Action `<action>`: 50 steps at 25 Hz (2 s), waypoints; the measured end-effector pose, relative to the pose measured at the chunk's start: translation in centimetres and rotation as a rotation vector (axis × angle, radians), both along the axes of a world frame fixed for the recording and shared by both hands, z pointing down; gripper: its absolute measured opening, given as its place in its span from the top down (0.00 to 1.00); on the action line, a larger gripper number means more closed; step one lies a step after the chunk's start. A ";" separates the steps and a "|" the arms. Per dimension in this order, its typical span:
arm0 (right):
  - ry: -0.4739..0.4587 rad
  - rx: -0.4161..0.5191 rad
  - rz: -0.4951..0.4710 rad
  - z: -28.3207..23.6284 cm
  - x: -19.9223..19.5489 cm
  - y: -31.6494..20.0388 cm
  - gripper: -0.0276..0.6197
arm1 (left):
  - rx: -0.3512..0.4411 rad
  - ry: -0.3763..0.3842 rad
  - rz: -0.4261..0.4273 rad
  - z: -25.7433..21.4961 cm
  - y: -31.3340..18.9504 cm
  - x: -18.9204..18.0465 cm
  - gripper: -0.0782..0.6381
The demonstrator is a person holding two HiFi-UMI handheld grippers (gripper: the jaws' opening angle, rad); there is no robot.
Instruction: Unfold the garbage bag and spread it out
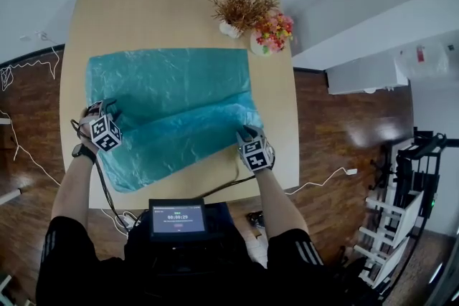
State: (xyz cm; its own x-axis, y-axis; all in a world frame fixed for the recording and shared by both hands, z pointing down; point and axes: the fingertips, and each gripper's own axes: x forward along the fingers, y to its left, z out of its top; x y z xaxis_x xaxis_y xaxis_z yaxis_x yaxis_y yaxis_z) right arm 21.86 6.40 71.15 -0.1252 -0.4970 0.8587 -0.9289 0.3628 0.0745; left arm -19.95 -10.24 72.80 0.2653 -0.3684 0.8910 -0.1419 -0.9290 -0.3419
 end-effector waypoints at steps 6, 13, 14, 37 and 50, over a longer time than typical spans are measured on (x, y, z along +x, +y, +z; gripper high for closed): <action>0.003 -0.036 -0.069 0.9 -1.1 0.5 0.88 | 0.002 -0.007 -0.006 0.1 0.2 0.0 0.67; -0.032 -0.053 -0.042 0.8 -1.4 0.8 0.95 | 0.004 -0.027 0.001 0.2 0.1 0.1 0.68; -0.038 -0.048 -0.038 0.6 -1.4 0.9 0.95 | 0.003 -0.029 0.002 0.2 0.1 0.1 0.68; -0.121 -0.164 -0.032 -1.9 -4.8 14.8 0.95 | -0.004 -0.053 0.009 0.4 0.1 0.2 0.67; -0.102 -0.235 -0.031 1.0 -5.2 16.3 0.89 | 0.000 -0.067 0.020 0.3 -0.2 0.4 0.65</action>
State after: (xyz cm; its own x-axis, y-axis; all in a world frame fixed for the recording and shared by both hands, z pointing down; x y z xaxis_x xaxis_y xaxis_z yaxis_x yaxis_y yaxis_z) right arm 16.70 22.71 72.20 -0.2296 -0.2802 0.9321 -0.9153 0.3878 -0.1089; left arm -19.50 -10.43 73.14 0.2123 -0.3634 0.9071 -0.1002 -0.9315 -0.3498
